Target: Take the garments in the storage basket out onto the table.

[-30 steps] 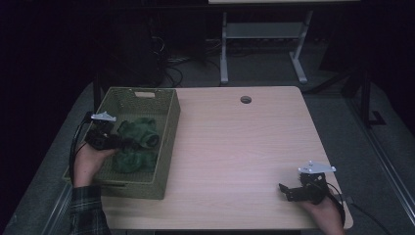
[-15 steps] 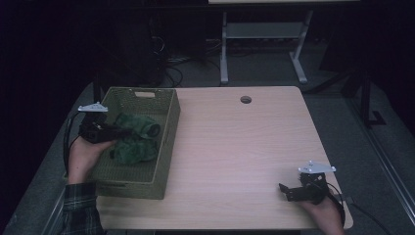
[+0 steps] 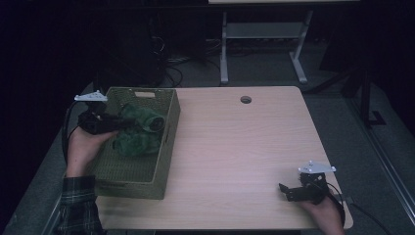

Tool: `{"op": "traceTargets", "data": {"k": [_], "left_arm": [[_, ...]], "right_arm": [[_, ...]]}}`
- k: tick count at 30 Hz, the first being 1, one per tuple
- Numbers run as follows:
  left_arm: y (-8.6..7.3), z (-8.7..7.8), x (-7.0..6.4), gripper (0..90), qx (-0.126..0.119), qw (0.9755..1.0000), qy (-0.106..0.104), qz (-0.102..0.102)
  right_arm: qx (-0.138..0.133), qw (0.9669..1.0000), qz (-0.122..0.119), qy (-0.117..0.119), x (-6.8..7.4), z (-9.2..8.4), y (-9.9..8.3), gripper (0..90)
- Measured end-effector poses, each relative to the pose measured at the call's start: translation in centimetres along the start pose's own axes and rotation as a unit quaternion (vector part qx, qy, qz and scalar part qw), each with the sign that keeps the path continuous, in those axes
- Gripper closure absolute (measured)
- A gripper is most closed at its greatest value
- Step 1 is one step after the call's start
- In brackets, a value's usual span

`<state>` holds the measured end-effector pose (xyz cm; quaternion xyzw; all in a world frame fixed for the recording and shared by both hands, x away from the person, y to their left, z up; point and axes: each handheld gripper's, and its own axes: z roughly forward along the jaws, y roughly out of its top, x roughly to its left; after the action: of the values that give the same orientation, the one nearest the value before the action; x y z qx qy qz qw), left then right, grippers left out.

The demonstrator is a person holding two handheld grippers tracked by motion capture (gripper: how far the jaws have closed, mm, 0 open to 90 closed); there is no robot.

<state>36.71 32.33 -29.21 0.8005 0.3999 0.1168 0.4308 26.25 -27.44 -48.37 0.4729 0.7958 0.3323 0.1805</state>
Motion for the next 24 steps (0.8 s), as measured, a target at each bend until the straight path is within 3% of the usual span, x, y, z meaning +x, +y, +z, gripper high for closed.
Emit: {"op": "traceTargets", "data": {"k": [17, 24], "left_arm": [[5.2, -1.5, -3.0, 76.0, -0.043, 0.9976, -0.028, 0.047], [6.6, -1.3, -4.2, 76.1, -0.05, 0.9961, -0.038, 0.062]], "right_arm": [[0.0, 1.0, 0.0, 0.0, 0.0, 0.0, 0.0, 0.0], [0.0, 1.0, 0.0, 0.0, 0.0, 0.0, 0.0, 0.0]]}}
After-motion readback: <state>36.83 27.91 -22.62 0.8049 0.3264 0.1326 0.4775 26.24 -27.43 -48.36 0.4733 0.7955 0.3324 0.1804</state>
